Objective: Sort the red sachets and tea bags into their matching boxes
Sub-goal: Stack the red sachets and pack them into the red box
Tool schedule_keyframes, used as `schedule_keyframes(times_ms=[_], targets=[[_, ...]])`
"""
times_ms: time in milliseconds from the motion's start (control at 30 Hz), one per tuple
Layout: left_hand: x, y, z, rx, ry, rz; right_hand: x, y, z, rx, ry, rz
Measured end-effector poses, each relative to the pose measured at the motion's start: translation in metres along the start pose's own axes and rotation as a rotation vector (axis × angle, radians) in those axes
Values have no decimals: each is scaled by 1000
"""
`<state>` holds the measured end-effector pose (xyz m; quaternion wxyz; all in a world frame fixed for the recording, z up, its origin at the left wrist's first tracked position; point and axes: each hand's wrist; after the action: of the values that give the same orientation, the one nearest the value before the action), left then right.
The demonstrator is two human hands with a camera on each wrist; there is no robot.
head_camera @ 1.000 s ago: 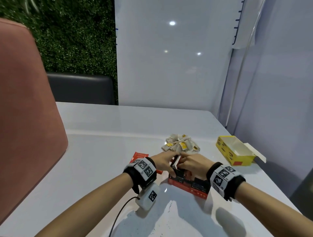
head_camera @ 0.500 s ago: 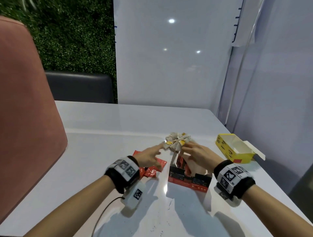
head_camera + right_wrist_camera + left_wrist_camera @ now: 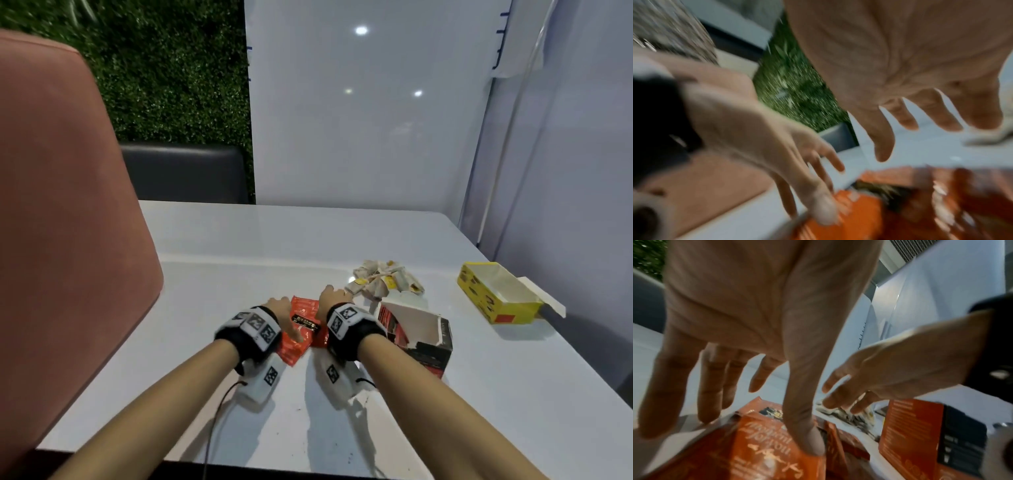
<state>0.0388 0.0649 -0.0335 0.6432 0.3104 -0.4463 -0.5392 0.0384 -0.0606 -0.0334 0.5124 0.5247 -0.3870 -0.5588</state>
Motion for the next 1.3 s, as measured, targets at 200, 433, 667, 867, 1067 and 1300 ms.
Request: schedule_keyframes(times_ms=[200,433,667,867,1067,1300], targets=[[-3,-12,-15,51,46,57,0,-27,-25,33,-185,-95],[-22,-9,-13,49,26,283,7,-22,-24,-71,-167,-260],[-56,0,9,135,-123,857,3,1,-3,65,-3,-737],[-75,-11,51,169,-182,1344,13,22,56,290,122,-1119],[-61,-27,67,181,-198,1331,17,20,89,311,164,-1161],[-50,-27,64,-147,-103,2001,26,19,96,201,154,-1270]])
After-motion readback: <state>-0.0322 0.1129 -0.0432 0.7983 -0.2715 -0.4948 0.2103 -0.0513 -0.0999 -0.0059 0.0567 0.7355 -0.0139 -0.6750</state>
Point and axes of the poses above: each hand's wrist, its own z-axis away from the middle knuckle, its own y-axis out of the back of the hand, x = y × z, and after that the axes turned 4 degrees about -x, right-handed
